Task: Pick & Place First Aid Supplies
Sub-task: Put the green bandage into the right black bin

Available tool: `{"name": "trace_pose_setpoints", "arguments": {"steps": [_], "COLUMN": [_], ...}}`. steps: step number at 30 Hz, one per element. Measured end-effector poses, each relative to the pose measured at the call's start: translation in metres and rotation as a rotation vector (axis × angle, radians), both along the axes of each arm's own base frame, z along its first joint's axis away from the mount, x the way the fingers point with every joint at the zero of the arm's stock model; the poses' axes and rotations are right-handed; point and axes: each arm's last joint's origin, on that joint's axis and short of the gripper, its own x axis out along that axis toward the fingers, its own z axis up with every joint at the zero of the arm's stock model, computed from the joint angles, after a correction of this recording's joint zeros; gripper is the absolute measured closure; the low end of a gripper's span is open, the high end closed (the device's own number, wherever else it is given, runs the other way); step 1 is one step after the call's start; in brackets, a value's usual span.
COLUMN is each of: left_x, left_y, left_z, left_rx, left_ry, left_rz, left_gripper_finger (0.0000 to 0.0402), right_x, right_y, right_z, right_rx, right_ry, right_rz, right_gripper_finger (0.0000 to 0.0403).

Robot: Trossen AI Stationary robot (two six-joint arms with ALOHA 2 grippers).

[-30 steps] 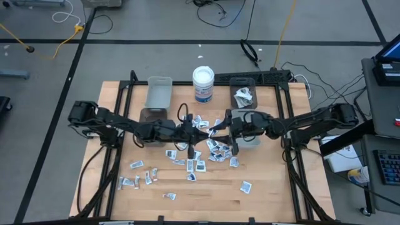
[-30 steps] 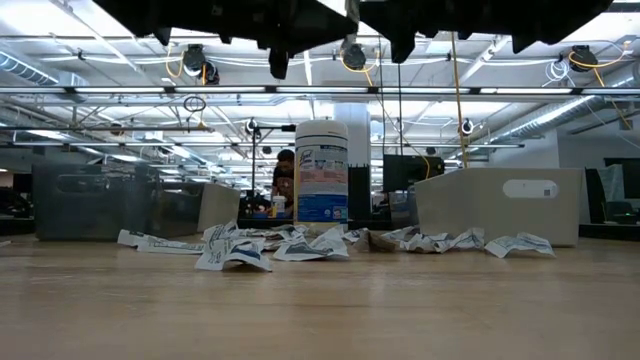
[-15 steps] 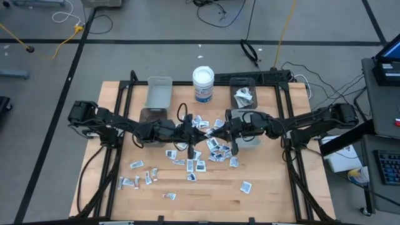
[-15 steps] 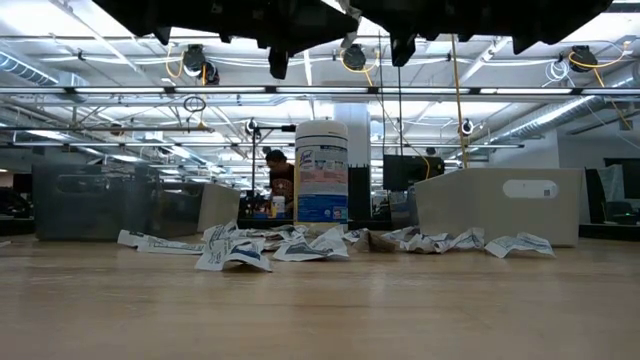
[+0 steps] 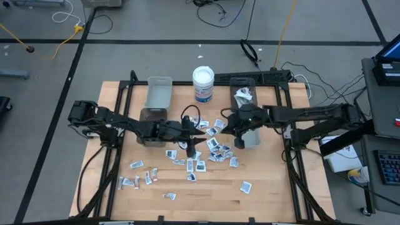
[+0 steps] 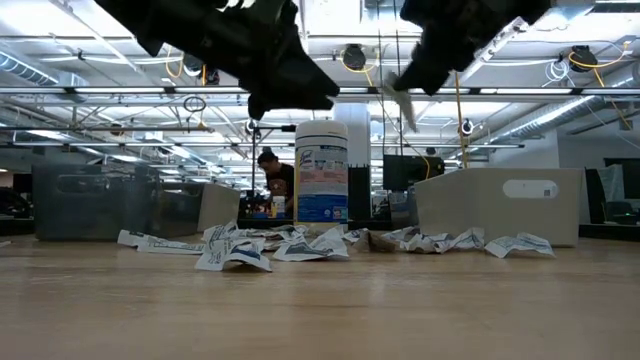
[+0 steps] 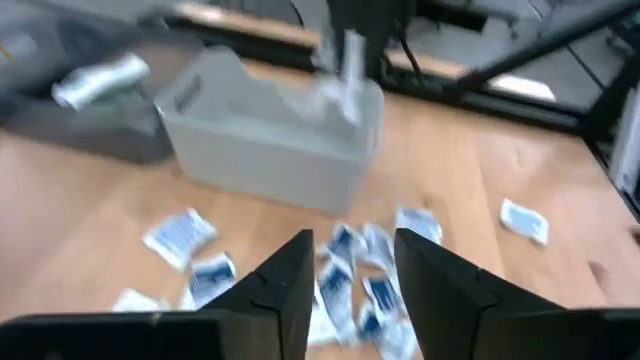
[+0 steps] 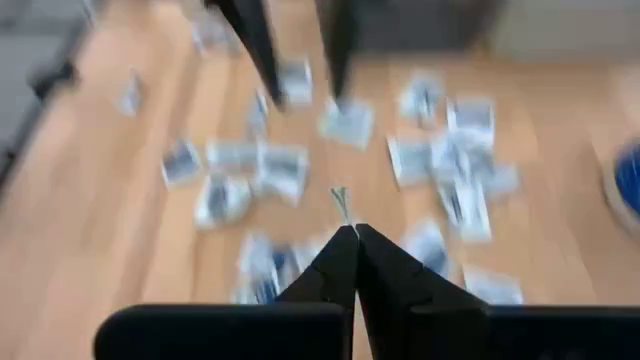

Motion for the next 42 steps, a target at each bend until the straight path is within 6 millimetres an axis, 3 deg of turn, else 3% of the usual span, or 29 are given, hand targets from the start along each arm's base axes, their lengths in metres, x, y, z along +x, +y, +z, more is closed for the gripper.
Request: {"name": "trace_pose_setpoints", "arguments": {"steps": [8, 15, 24, 34, 42], "left_x": [-0.002, -0.002, -0.001, 0.0, 0.0], "left_y": [-0.006, -0.007, -0.007, -0.006, -0.004], "left_z": [-0.003, -0.003, -0.001, 0.0, 0.0], "left_rx": [-0.08, -0.082, -0.049, 0.001, 0.074], "left_ry": [0.042, 0.037, 0.009, 0.001, 0.009], "left_rz": [-0.105, -0.114, -0.096, -0.116, -0.096], "left_gripper_finger": [0.0248, 0.0247, 0.0247, 0.0247, 0.0247], "right_x": [-0.023, -0.027, -0.024, -0.039, -0.047], "right_y": [-0.016, -0.035, -0.091, -0.159, -0.196], "right_z": [0.006, 0.0, -0.012, -0.022, -0.03], "right_rx": [0.008, -0.021, -0.085, -0.123, -0.126], "right_ry": [0.319, 0.379, 0.399, 0.371, 0.409], "right_rz": [-0.043, -0.063, -0.257, -0.433, -0.493], "right_gripper_finger": [0.0403, 0.0403, 0.0403, 0.0403, 0.0403]}}
